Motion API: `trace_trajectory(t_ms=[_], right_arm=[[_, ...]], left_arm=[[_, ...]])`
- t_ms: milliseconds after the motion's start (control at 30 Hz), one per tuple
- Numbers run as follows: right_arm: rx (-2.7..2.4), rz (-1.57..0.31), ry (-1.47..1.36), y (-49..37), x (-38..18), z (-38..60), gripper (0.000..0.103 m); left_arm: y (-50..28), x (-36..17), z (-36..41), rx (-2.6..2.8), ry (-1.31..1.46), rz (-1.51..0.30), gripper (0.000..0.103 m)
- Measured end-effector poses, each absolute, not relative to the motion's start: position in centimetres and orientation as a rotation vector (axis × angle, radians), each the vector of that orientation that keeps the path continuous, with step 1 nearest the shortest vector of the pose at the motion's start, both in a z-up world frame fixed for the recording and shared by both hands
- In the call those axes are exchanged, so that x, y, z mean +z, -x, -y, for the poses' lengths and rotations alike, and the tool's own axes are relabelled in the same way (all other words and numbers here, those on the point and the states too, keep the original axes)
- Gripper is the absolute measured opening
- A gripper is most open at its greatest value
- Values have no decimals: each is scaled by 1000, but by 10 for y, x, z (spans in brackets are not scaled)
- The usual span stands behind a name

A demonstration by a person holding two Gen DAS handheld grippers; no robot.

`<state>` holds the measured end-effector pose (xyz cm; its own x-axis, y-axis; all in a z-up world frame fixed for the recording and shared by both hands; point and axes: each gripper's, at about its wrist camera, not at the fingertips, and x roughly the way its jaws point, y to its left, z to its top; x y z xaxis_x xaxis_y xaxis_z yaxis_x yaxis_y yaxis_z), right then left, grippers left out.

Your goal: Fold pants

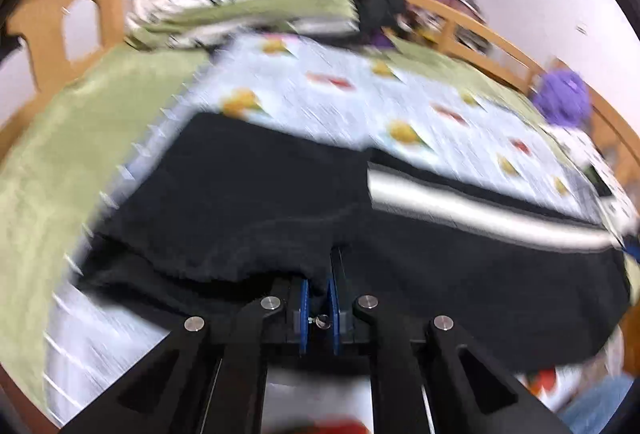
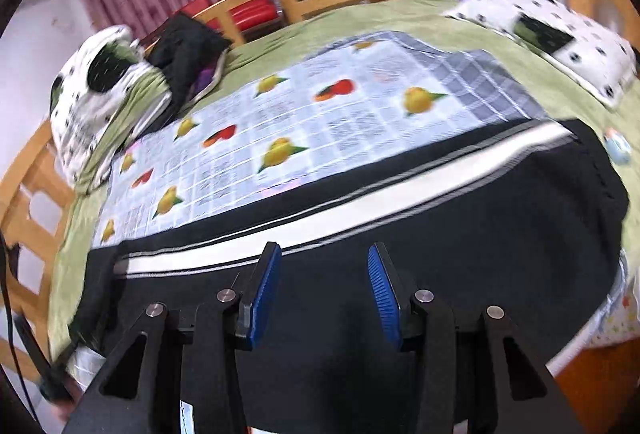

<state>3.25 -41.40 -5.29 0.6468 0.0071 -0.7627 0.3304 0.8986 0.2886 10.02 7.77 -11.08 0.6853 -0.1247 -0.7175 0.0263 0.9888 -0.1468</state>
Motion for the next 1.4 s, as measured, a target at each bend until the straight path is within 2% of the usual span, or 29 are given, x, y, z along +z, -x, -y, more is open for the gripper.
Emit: trace_trajectory(t_ms=[167,367,433,467,500,567,633,1000,1200,1267,1333,1400], right_arm=[[-160,-905,-345,-62,-72,384,45],[-165,-958,-346,-77,-98,391,45],[-171,-962,-350,-78,-102,395,45],[-172,-965,-350,-79,-104,397,45],[-175,-968,-345,-80,-106,399,45],[-182,-974,-335,-81,-109,405,45],[-189,-988,-326,-84,-113,411,45],[-277,-985,-288,-101,-122,473,45],[-436,-839,-365,-40,-97,539,46],[-570,-779,-383,2,-88,570,55],[-676,-746,-441,40,-88,599,71],[-701,-752,-542,69,-100,629,71]], left_arm=[[-159,-80,-106,41,94,-728,9],[-214,-78,-123,105,66,-825,19],[-215,-83,-122,105,63,-835,27],[-211,-84,-121,112,55,-829,37],[-208,-85,-121,128,42,-817,53],[-197,-79,-125,179,8,-752,66],[-190,-77,-134,182,44,-725,67],[-192,-107,-110,27,114,-879,67],[-169,-114,-82,-59,128,-902,67],[-154,-115,-78,-74,124,-899,67],[-141,-115,-78,-70,122,-890,67],[-127,-115,-80,-59,132,-875,67]])
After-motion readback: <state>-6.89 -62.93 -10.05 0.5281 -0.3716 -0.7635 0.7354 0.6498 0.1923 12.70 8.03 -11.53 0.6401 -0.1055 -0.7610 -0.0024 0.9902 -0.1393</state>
